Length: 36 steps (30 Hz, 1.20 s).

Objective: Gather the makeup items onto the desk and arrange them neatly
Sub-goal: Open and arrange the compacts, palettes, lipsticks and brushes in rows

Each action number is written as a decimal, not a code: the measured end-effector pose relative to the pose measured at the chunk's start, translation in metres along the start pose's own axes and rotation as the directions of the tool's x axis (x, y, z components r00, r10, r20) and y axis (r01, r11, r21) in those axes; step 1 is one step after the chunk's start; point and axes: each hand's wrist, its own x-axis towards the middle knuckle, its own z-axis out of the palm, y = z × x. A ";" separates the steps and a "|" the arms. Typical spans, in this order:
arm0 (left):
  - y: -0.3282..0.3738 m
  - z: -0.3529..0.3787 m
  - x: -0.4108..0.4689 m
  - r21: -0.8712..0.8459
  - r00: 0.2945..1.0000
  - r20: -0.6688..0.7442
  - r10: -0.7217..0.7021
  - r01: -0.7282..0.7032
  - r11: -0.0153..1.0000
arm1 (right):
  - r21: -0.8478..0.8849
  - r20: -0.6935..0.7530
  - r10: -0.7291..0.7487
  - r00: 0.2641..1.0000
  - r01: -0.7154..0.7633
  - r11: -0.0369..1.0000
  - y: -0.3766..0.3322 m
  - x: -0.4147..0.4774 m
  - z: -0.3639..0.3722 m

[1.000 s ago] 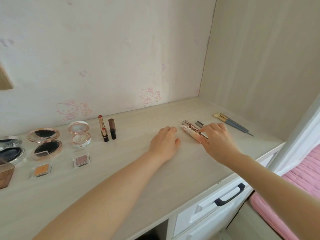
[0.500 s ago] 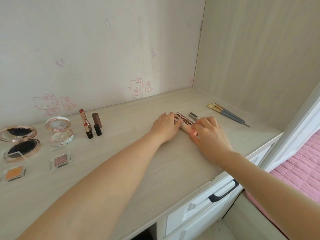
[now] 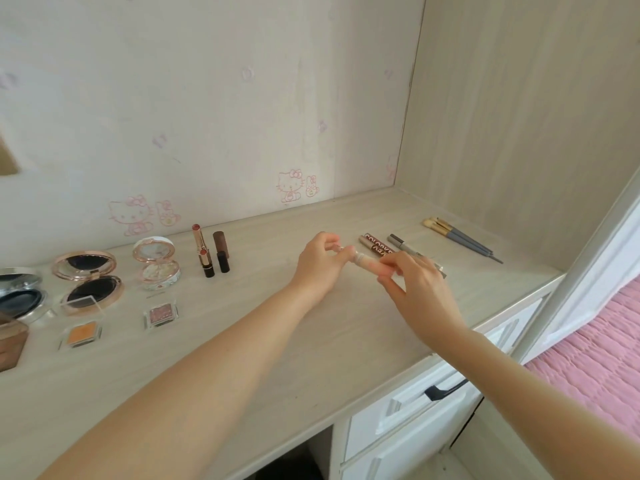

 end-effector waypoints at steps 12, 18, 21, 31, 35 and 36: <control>0.001 -0.078 -0.095 -0.539 0.941 0.252 -0.225 0.329 0.775 | 0.197 -0.052 -0.047 0.998 0.057 0.979 -0.098 -0.033 0.010; -0.005 -0.115 -0.117 -0.551 0.958 0.196 -0.211 0.285 0.784 | 0.203 -0.048 -0.113 0.992 0.121 0.972 -0.138 -0.044 0.026; -0.009 -0.136 -0.128 -0.592 0.958 0.119 -0.262 0.280 0.756 | 0.214 -0.012 -0.177 0.984 0.175 0.961 -0.156 -0.048 0.034; -0.037 -0.211 -0.169 0.025 0.988 -0.152 0.033 -0.030 0.999 | 0.543 0.404 0.022 0.915 -0.259 0.799 -0.214 -0.037 0.054; -0.048 -0.234 -0.185 0.194 0.991 -0.073 0.111 -0.095 0.976 | 0.625 0.531 0.015 0.847 -0.403 0.669 -0.240 -0.039 0.069; -0.051 -0.239 -0.187 0.252 0.989 -0.057 0.137 -0.118 0.960 | 0.639 0.534 0.013 0.845 -0.413 0.649 -0.244 -0.041 0.074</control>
